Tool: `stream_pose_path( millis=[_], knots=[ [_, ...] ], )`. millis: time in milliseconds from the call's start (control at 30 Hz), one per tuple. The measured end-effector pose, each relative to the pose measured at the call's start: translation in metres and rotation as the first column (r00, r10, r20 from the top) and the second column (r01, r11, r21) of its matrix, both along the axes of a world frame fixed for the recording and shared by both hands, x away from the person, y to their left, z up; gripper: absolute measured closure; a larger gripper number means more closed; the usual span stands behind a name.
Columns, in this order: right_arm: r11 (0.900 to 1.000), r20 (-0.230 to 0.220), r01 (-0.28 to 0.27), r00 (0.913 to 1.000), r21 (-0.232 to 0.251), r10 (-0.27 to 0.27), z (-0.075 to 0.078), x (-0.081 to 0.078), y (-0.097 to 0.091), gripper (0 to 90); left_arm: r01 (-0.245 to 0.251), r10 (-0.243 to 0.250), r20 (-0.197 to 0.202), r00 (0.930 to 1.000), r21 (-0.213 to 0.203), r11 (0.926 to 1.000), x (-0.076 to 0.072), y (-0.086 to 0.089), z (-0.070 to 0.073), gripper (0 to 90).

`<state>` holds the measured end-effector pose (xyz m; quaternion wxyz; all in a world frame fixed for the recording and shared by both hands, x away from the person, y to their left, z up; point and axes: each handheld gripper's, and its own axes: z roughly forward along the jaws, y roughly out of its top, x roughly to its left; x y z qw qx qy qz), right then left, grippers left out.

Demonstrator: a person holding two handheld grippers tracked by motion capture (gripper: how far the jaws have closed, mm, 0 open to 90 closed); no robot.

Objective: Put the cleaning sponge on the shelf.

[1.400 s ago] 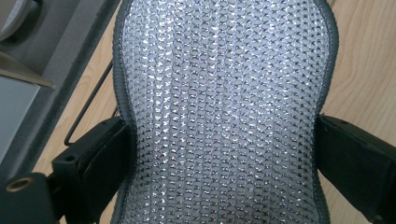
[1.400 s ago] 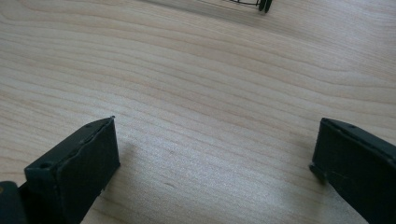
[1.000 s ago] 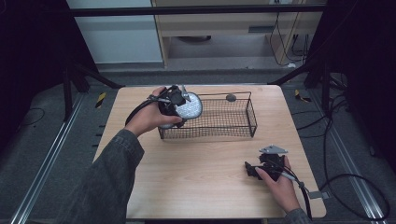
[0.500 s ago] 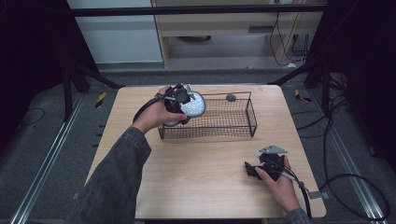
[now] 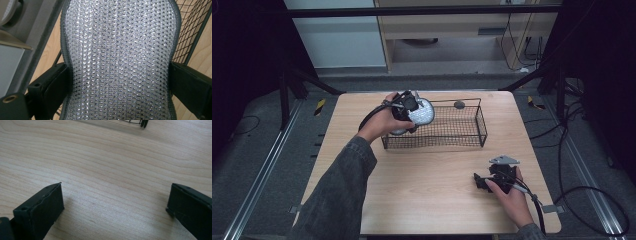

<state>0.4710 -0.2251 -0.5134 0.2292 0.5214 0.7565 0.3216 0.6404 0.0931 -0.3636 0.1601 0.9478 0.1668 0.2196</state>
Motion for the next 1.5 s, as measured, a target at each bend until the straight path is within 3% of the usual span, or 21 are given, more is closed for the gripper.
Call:
stream_pose_path(
  millis=[367,667,1500],
  knots=[
    [1.0,0.001,-0.001,1.0,-0.001,0.001,0.0,0.0,0.0,0.7,0.012,-0.012,0.009,0.9999,0.016,0.9998,0.002,-0.004,-0.004,5.0],
    [1.0,0.0,-0.001,1.0,-0.001,0.001,0.0,0.0,0.0,0.7,-0.02,0.02,-0.007,0.9998,-0.023,0.9995,0.005,0.0,-0.002,3.3],
    [1.0,0.001,-0.004,1.0,-0.005,0.004,0.0,0.0,0.0,0.7,0.004,-0.004,0.007,1.0,-0.06,0.9982,-0.006,0.001,0.008,5.4]
  ],
)
